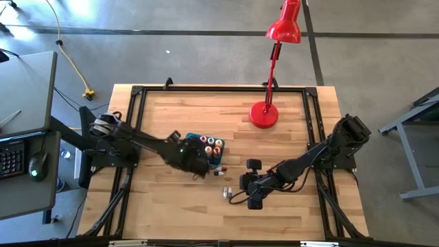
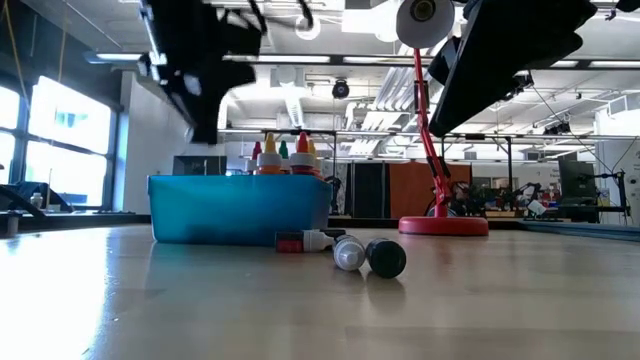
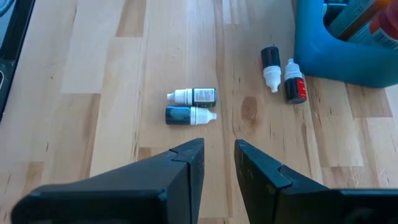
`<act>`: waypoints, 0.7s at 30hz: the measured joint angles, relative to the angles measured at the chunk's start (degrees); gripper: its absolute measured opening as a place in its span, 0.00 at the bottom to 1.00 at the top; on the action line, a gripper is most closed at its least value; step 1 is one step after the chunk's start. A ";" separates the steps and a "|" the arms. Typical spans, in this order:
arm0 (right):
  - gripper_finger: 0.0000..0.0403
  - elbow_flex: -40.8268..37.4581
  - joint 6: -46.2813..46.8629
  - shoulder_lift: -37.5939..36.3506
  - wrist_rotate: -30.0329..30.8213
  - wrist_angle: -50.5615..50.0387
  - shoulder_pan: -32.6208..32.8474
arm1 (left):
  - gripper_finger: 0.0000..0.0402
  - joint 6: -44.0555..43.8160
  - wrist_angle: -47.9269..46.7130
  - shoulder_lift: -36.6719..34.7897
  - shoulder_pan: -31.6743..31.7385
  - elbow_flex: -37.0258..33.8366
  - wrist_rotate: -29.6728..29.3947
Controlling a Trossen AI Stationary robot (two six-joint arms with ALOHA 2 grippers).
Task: Pick & Place food coloring
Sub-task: Put the small green food coloring into the blue bin
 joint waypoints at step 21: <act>0.20 -0.02 -0.02 0.02 -0.70 -0.16 0.92 | 0.17 7.24 11.63 -0.30 7.48 -8.91 12.51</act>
